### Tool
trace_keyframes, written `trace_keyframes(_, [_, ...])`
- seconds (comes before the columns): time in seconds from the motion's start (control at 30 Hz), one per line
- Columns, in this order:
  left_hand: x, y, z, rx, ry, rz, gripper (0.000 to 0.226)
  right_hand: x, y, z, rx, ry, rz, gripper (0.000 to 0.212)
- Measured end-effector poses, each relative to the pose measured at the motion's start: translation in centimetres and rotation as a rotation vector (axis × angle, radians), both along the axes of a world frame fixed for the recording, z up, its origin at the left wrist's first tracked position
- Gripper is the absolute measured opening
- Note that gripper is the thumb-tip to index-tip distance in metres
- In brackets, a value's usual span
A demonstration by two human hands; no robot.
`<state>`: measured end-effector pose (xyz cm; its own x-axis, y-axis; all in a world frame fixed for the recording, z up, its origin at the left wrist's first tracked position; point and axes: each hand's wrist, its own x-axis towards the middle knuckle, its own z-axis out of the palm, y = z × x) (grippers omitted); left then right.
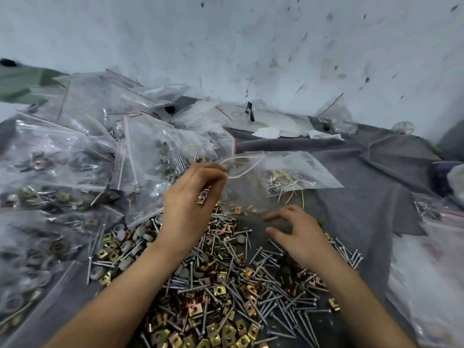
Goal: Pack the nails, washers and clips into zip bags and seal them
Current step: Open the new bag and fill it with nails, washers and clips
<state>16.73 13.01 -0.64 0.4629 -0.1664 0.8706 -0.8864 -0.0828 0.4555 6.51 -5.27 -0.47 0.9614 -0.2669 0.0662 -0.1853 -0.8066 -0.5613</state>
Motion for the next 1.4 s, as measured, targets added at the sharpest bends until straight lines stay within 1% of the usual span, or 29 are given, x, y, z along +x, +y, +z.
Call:
trace_keyframes(0.07, [-0.1, 0.0, 0.0, 0.028, -0.017, -0.016, 0.010, -0.9, 1.2, 0.2, -0.037, 0.007, 0.100, 0.011])
trace_keyframes(0.13, [-0.2, 0.0, 0.0, 0.043, -0.033, -0.025, 0.011, -1.5, 2.5, -0.2, -0.081, 0.007, 0.194, 0.015])
trace_keyframes(0.17, [-0.3, -0.1, 0.0, 0.047, -0.040, -0.024, 0.012, -1.5, 3.0, -0.4, -0.112, -0.007, 0.205, 0.017])
trace_keyframes(0.23, [-0.4, -0.1, -0.1, 0.056, -0.052, -0.016, 0.012, -1.0, 3.4, -0.8, -0.167, -0.029, 0.155, 0.021])
trace_keyframes(0.3, [-0.4, -0.1, -0.1, 0.058, -0.056, -0.023, 0.011, -0.3, 3.5, -1.0, -0.196, -0.006, 0.103, 0.025])
trace_keyframes(0.37, [-0.4, -0.1, -0.1, 0.067, -0.063, -0.019, 0.010, 0.2, 3.7, -1.1, -0.233, 0.005, 0.101, 0.026])
trace_keyframes(0.5, [-0.6, -0.2, -0.1, 0.078, -0.063, -0.021, 0.011, 0.8, 4.6, -0.9, -0.439, 0.008, 0.139, 0.024])
trace_keyframes(0.63, [-0.7, -0.1, -0.1, 0.095, -0.084, -0.022, 0.010, 1.2, 4.9, -0.3, -0.537, 0.096, 0.117, 0.030])
trace_keyframes(0.73, [-0.8, -0.1, 0.0, 0.099, -0.094, -0.018, 0.009, 1.5, 5.5, -0.2, -0.511, 0.146, 0.073, 0.033])
trace_keyframes(0.77, [-0.9, -0.1, 0.0, 0.098, -0.094, -0.018, 0.009, 1.6, 5.7, -0.2, -0.468, 0.153, 0.042, 0.031])
trace_keyframes(0.83, [-0.9, -0.1, 0.0, 0.095, -0.081, -0.024, 0.009, 1.7, 6.0, -0.3, -0.335, 0.134, -0.020, 0.021])
trace_keyframes(0.9, [-1.0, -0.2, 0.0, 0.096, -0.075, -0.020, 0.009, 1.6, 6.0, -0.2, -0.154, 0.105, -0.041, 0.011])
trace_keyframes(0.97, [-1.0, -0.1, 0.0, 0.096, -0.070, -0.021, 0.011, 1.0, 6.0, 0.1, 0.015, 0.056, -0.049, 0.010])
trace_keyframes(1.0, [-1.0, -0.2, 0.1, 0.095, -0.068, -0.022, 0.011, 0.6, 6.0, 0.5, 0.066, 0.005, -0.049, 0.010])
trace_keyframes(1.07, [-1.1, -0.2, 0.1, 0.107, -0.063, -0.009, 0.013, -0.5, 6.1, 1.8, 0.144, -0.138, -0.004, 0.013])
trace_keyframes(1.13, [-1.1, -0.2, 0.2, 0.132, -0.074, -0.006, 0.014, -1.4, 6.3, 3.8, 0.184, -0.356, 0.060, 0.018])
trace_keyframes(1.17, [-1.1, -0.2, 0.3, 0.146, -0.090, -0.008, 0.014, -1.7, 6.3, 4.7, 0.154, -0.477, 0.065, 0.019])
trace_keyframes(1.2, [-1.2, -0.2, 0.3, 0.160, -0.112, -0.015, 0.014, -1.8, 6.2, 5.5, 0.083, -0.581, 0.042, 0.018])
trace_keyframes(1.23, [-1.3, -0.2, 0.4, 0.171, -0.131, -0.023, 0.013, -1.6, 6.1, 6.2, -0.005, -0.653, 0.004, 0.018])
trace_keyframes(1.27, [-1.4, -0.2, 0.4, 0.178, -0.142, -0.036, 0.013, -1.3, 5.8, 6.8, -0.082, -0.686, -0.031, 0.016])
trace_keyframes(1.33, [-1.6, -0.3, 0.4, 0.183, -0.154, -0.056, 0.013, -0.6, 5.4, 7.4, -0.167, -0.624, -0.048, 0.012])
trace_keyframes(1.4, [-1.8, -0.3, 0.4, 0.185, -0.157, -0.058, 0.012, -0.4, 4.9, 7.2, -0.192, -0.565, -0.031, 0.011])
